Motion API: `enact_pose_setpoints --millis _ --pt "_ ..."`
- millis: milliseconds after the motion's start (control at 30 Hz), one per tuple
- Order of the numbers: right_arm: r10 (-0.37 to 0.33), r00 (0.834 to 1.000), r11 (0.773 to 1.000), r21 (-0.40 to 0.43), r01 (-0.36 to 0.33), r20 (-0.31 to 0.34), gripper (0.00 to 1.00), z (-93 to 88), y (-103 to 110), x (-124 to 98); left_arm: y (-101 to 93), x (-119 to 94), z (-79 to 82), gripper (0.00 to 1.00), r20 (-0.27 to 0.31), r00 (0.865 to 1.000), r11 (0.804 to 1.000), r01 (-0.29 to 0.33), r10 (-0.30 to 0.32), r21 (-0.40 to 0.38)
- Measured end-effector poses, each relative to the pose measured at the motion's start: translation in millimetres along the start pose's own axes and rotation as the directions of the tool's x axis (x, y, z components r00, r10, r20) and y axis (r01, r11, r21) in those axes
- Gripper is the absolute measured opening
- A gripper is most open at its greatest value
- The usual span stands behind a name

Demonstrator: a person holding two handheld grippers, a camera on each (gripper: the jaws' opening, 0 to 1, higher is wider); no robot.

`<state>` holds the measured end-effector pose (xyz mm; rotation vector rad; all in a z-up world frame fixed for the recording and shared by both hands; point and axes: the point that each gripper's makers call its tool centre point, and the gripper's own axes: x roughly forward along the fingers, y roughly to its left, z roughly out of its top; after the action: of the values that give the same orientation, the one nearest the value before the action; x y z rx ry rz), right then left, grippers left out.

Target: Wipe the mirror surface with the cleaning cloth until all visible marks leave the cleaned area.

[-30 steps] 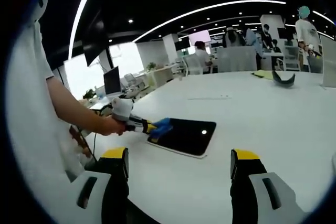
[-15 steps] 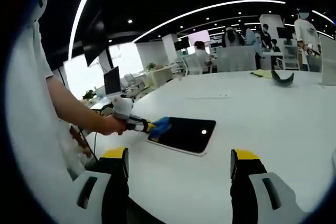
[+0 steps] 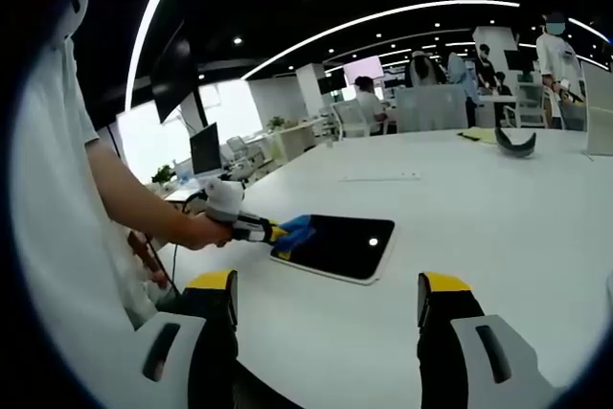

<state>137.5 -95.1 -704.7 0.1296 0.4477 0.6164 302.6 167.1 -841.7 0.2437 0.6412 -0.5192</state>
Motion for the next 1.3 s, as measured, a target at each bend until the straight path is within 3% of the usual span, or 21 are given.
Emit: enact_pose_setpoints --millis 133,233,367,1300 --pt "0.006 1.000 1.000 0.008 -0.006 0.005 0.76 0.9 1 1 -0.7 0 0.3 0.06 0.001 1.000 1.000 0.002 -0.002 0.009" --pt "0.008 1.000 1.000 0.009 -0.009 0.003 0.77 1.2 1 1 -6.3 -1 1.7 0.06 0.002 1.000 0.997 0.004 -0.004 0.082" --pt "0.008 1.000 1.000 0.007 -0.008 0.000 0.77 0.7 1 1 -4.6 0 1.5 0.06 0.005 1.000 0.997 -0.009 0.008 0.081" --pt "0.021 1.000 1.000 -0.002 -0.021 -0.004 0.78 5.5 -1 5 -30.5 8 9.6 0.06 0.015 0.998 0.992 0.059 -0.061 0.116"
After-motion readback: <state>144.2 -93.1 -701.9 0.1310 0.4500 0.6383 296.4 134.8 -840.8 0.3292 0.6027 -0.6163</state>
